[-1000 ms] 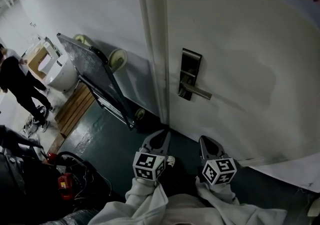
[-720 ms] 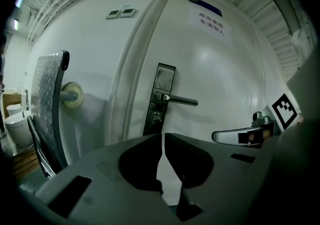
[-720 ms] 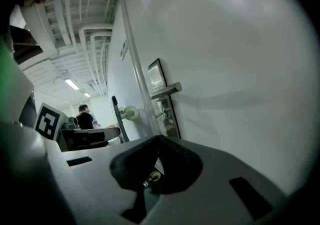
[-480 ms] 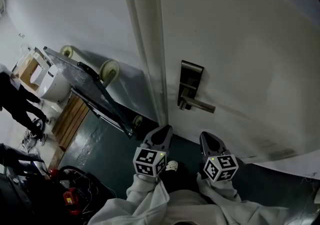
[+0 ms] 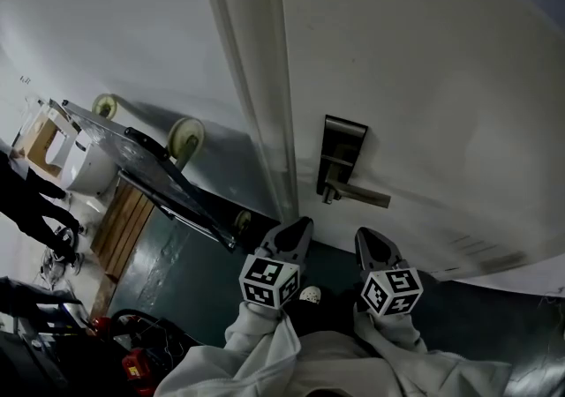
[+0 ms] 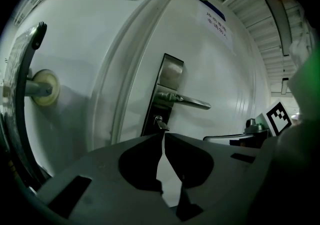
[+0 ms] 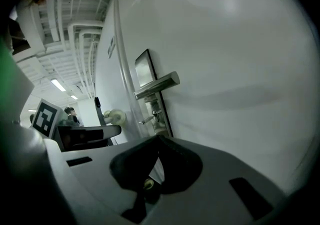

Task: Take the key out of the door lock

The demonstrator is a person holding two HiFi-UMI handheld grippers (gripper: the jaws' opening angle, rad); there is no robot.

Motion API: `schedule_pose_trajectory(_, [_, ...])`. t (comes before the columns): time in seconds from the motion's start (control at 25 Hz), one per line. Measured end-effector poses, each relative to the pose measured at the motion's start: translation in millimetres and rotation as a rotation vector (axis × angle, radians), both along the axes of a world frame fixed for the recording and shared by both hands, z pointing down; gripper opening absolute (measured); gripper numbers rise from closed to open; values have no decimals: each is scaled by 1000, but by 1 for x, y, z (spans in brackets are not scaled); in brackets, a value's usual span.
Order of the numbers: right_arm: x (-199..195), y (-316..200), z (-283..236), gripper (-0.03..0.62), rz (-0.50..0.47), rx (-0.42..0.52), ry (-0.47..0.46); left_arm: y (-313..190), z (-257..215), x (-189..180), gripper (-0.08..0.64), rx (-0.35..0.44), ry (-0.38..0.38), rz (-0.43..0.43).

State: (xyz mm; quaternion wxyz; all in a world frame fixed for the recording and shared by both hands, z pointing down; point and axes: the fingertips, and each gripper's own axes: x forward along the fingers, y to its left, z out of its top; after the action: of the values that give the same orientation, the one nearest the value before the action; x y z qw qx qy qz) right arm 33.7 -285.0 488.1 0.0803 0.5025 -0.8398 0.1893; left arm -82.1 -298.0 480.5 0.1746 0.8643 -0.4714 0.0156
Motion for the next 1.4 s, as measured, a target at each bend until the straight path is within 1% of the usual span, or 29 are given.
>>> schedule_pose_trajectory(0.24, [2,0,0,52,27,0,1,-3,-1,7,26,-10,24,47])
schedule_pose_trajectory(0.44, [7,2,2,52,53,-7,1,-1,-1,10,28,-14,23,52])
schedule_pose_trajectory(0.56, [9,3,4,52,59,-11,2,-1,3,10,28,-46,60,48])
schedule_pose_trajectory(0.88, [11,8,5,52,61,-9,8,-5,4,13,28,-154,302,44])
schedule_pose_trajectory(0.96, [13,8,4,52,61,-7,9,-8,4,14,28,-184,387,46])
schedule_pose_trajectory(1.12, [17,6,3,52,60,-4,14,-16,2,16,29,-248,583,42])
schedule_pose_trajectory(1.2, [20,4,2,52,58,-4,15,-19,3,18,29,-273,657,41])
schedule_pose_trajectory(1.32, [21,2,3,52,48,-9,17,-24,6,20,44,-304,728,35])
schedule_pose_trajectory(1.4, [22,0,3,52,41,-10,21,-25,5,23,86,-320,767,38])
